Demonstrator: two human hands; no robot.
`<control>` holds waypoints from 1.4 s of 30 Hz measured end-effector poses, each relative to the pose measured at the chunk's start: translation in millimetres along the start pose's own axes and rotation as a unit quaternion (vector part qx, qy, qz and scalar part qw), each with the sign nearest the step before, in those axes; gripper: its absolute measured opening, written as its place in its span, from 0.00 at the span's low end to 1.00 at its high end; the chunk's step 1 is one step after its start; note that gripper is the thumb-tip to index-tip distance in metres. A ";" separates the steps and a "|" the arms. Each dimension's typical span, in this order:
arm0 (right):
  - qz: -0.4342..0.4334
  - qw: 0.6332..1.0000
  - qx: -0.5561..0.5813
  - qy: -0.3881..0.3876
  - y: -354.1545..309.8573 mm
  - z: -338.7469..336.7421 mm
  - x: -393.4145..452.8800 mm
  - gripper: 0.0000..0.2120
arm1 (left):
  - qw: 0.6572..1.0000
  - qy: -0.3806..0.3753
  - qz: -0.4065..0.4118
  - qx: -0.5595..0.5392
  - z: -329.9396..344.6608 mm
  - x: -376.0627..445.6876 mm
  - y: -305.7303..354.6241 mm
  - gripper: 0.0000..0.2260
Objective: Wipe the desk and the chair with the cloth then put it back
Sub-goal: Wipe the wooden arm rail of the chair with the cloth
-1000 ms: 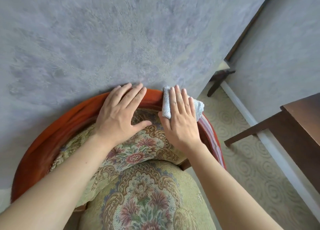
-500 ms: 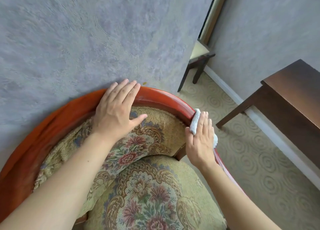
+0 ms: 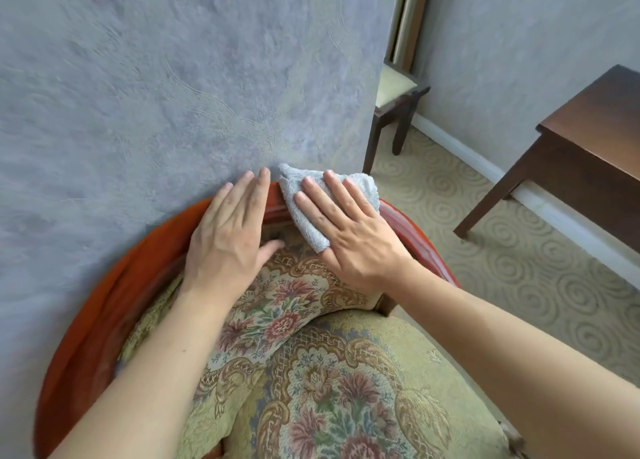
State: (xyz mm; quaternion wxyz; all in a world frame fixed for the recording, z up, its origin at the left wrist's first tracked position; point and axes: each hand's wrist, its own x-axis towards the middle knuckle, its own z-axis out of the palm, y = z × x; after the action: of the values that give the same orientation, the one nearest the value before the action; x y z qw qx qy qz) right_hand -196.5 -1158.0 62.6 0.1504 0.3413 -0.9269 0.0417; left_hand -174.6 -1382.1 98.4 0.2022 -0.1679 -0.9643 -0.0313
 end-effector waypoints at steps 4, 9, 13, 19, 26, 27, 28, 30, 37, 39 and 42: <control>0.100 0.995 0.006 0.016 9.7 11.7 -33.1 0.36 | 0.999 0.028 0.030 0.018 4.3 0.0 -0.5 0.42; 0.216 0.975 0.043 0.035 -14.1 19.3 -46.4 0.35 | 0.998 0.038 0.030 0.032 7.1 -0.6 1.4 0.40; 0.164 0.983 0.062 0.045 -40.7 16.9 -11.4 0.34 | 0.998 0.043 0.030 0.032 6.5 -0.1 1.8 0.41; 0.046 0.998 0.013 0.032 -26.9 12.3 0.1 0.35 | 0.998 0.046 0.027 0.031 7.1 -0.7 1.7 0.41; 0.178 0.984 0.014 0.020 4.3 12.0 -52.2 0.32 | 0.999 0.043 -0.001 0.013 4.4 -0.9 10.0 0.40; 0.208 0.978 0.023 0.015 2.2 12.6 -58.8 0.31 | 0.999 0.040 -0.007 0.013 4.2 -0.8 12.1 0.40; 0.239 0.970 0.034 0.008 -0.3 13.1 -64.1 0.31 | 0.999 0.037 -0.015 0.013 4.2 -0.9 14.9 0.40; 0.297 0.953 0.055 -0.004 -6.5 13.8 -70.5 0.33 | 0.999 0.032 -0.035 0.011 3.8 -0.1 20.8 0.41; 0.396 0.910 0.109 -0.050 -18.3 11.4 -97.5 0.35 | 0.997 -0.014 -0.071 0.014 0.0 1.2 30.0 0.42; 0.411 0.902 0.115 -0.065 -18.6 7.7 -112.7 0.34 | 0.996 -0.016 -0.088 0.022 0.0 6.3 37.9 0.45; 0.421 0.892 0.127 -0.099 -16.0 2.2 -142.5 0.33 | 0.997 -0.028 -0.069 0.013 7.3 17.1 56.4 0.48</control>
State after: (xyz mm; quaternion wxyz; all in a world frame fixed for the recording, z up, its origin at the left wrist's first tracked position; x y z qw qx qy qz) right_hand -83.8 -1082.3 16.4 -0.0188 -0.0628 -0.9806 0.1846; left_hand -173.2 -1322.7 98.1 0.1744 -0.0987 -0.9793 -0.0283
